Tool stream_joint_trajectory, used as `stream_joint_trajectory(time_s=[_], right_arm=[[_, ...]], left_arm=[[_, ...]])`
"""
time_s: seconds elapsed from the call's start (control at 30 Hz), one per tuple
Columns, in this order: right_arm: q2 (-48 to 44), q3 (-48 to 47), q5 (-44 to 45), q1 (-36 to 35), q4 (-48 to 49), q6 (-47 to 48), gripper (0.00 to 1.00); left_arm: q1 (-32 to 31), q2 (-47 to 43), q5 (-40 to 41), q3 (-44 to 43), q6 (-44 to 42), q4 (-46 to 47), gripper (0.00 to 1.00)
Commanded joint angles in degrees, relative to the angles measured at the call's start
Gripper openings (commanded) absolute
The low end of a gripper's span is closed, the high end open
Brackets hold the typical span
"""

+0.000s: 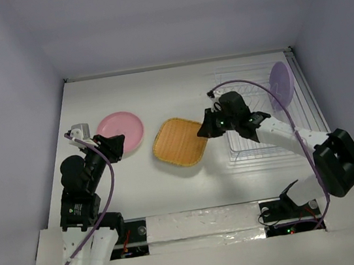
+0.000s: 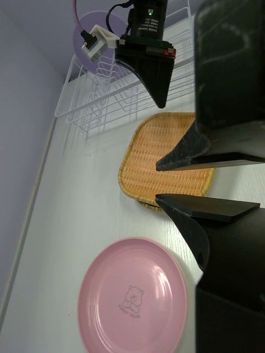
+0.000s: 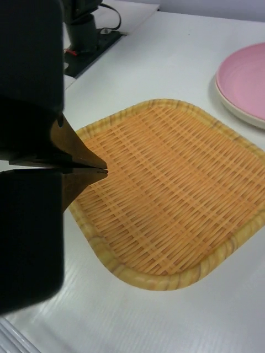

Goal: Unload the plates from the dish rack

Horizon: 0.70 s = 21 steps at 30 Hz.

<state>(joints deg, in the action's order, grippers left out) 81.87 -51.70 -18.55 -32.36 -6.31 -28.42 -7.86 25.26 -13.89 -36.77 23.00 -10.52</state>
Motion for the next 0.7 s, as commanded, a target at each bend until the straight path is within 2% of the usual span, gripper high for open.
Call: stream_joint_trajectory(time_s=[0.0,0.03,0.13,0.2,0.3,0.33,0.37,0.4,0.43,0.47,0.5,0.6,0.67], right_arm=[[-4.8,-1.6,-0.8,-0.9,5.7,-0.8,0.0],[-6.2,-1.5,-0.1,-0.9,7.7,-1.4,0.0],[-13.4,-1.9,10.3,-0.9,7.4,-0.8,0.0],[-16.9,-3.0,21.8,-0.2,3.1,0.0,0.0],[-22.5,-3.6,34.9,4.8,-3.0,1.5,0.0],[-23.8,-3.6,37.8,6.7,-4.5,2.0,0.0],[-26.0,-3.3,43.1,11.0,-5.8,2.4,0.0],[-27.2,-2.9,44.6,13.4,-7.5,2.8,0.01],[-28.2,-1.7,45.4,15.8,-7.8,3.8,0.08],[-29.8,-1.1,47.5,17.8,-7.9,4.4,0.2],[-29.9,-0.9,48.6,21.0,-8.8,4.9,0.4],[-27.4,-2.3,51.8,23.4,-10.0,5.8,0.65],[-24.3,-4.7,53.3,23.9,-9.9,5.5,0.66]], left_arm=[[0.2,-0.5,0.0,-0.8,-0.2,2.4,0.21],[0.2,-0.5,0.0,-0.8,-0.2,2.4,0.21],[0.2,-0.6,0.1,-0.8,-0.1,2.5,0.21],[0.2,-0.9,0.0,-0.8,-0.1,2.5,0.2],[0.2,-1.4,0.1,-0.8,-0.1,2.5,0.12],[0.2,-1.6,0.1,-0.9,-0.2,2.4,0.0],[0.2,-2.0,0.2,-0.9,-0.2,2.5,0.0],[0.2,-2.1,0.3,-0.9,-0.2,2.4,0.0],[0.2,-2.3,0.4,-0.9,-0.2,2.4,0.0],[0.2,-2.8,0.4,-0.9,-0.2,2.4,0.0],[0.2,-3.0,0.5,-1.0,-0.2,2.4,0.0],[-1.2,-3.6,1.0,-1.2,-0.2,2.0,0.0],[-1.9,-4.2,1.3,-1.3,-0.1,1.9,0.06]])
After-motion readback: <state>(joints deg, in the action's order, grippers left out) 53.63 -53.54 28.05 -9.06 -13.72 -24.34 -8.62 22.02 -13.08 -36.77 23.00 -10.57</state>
